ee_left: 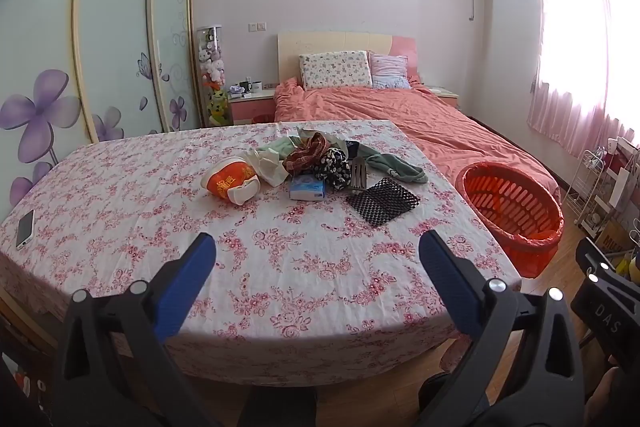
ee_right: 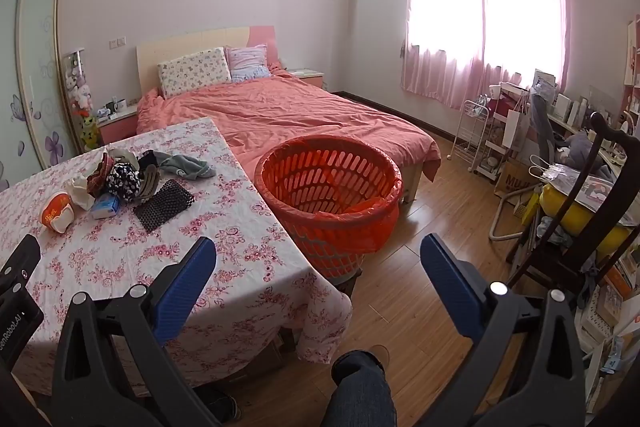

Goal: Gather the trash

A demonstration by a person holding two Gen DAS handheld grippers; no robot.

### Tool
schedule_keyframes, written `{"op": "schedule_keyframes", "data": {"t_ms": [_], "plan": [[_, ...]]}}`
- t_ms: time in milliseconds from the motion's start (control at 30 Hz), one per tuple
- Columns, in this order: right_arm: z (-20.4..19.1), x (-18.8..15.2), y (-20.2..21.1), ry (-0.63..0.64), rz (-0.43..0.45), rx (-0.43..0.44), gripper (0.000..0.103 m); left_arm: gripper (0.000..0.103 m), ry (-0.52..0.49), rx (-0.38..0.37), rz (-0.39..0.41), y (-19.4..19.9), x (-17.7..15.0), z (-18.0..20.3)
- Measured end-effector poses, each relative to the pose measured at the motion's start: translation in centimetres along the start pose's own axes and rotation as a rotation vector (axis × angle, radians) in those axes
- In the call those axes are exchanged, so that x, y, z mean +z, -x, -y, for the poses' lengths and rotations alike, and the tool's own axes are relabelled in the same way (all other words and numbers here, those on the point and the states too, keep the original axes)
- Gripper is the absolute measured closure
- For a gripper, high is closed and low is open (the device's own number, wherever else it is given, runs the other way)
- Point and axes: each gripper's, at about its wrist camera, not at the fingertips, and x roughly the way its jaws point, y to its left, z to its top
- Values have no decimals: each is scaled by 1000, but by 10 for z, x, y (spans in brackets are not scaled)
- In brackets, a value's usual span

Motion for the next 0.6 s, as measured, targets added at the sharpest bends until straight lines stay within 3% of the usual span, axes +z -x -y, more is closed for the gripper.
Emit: {"op": "schedule_keyframes", "data": {"t_ms": [600], "plan": [[0,1,-5,-2,-3,-2,2,4,1,14,-9,-3,0,-2]]}}
